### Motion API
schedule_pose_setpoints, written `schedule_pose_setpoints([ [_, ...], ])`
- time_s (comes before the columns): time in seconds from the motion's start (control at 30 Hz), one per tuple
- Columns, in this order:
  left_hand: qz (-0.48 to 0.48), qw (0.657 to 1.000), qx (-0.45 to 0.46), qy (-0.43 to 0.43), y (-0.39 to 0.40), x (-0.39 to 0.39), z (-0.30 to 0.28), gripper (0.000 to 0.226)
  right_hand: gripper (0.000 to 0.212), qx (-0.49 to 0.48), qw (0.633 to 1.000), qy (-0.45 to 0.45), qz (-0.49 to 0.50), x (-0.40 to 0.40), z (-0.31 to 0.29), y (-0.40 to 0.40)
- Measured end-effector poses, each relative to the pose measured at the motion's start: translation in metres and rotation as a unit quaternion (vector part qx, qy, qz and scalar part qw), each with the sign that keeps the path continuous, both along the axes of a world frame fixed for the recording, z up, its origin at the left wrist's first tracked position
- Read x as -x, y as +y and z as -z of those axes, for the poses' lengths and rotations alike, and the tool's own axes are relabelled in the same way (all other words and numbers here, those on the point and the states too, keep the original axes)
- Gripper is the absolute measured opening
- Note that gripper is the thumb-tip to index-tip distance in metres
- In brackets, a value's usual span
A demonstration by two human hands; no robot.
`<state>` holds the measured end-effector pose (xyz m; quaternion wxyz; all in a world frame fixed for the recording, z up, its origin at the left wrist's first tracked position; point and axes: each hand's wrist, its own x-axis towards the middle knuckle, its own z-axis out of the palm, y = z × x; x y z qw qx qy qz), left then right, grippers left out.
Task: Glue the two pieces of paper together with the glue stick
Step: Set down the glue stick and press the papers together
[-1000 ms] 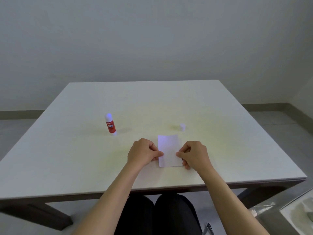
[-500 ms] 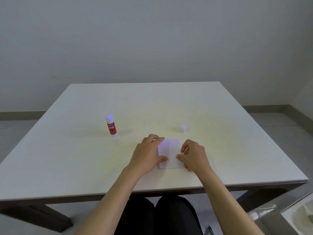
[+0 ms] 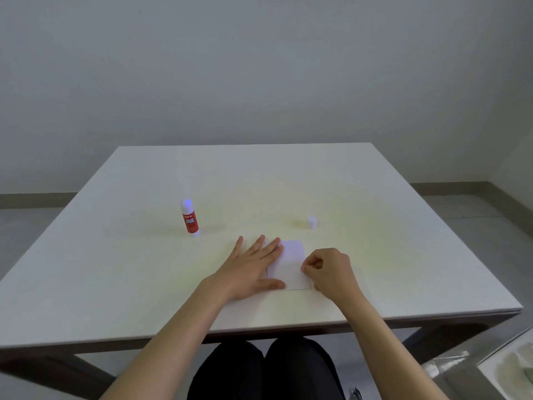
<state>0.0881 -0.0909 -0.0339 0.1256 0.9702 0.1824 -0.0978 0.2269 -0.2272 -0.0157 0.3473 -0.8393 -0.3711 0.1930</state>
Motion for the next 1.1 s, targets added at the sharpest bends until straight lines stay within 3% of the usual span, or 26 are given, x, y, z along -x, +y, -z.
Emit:
schedule_pose_setpoints([
  [0.2,-0.023,1.0,-0.008,0.009,0.02,0.029,-0.004,0.079,0.017,-0.028,0.989,-0.138,-0.037,0.016,0.001,0.008],
  [0.33,-0.043,0.999,0.005,0.012,0.033,0.049,-0.006,0.081,0.046,0.033,0.94,-0.267,-0.209,0.041,0.009,0.018],
  [0.47,-0.034,0.999,0.013,-0.002,0.038,0.053,-0.004,0.088,0.073,0.103,0.894,-0.29,-0.325,0.055,0.021,0.025],
  [0.73,-0.022,1.0,0.009,0.011,0.043,0.052,-0.001,0.091,0.069,0.179,0.906,-0.293,-0.246,0.033,0.02,0.049],
  [0.93,-0.014,1.0,-0.005,0.009,0.047,0.051,0.003,0.094,0.077,0.132,0.888,-0.304,-0.32,0.06,0.028,0.029],
  [1.1,-0.018,1.0,-0.005,0.009,0.046,0.051,0.004,0.094,0.065,0.169,0.897,-0.296,-0.28,0.042,0.02,0.04],
])
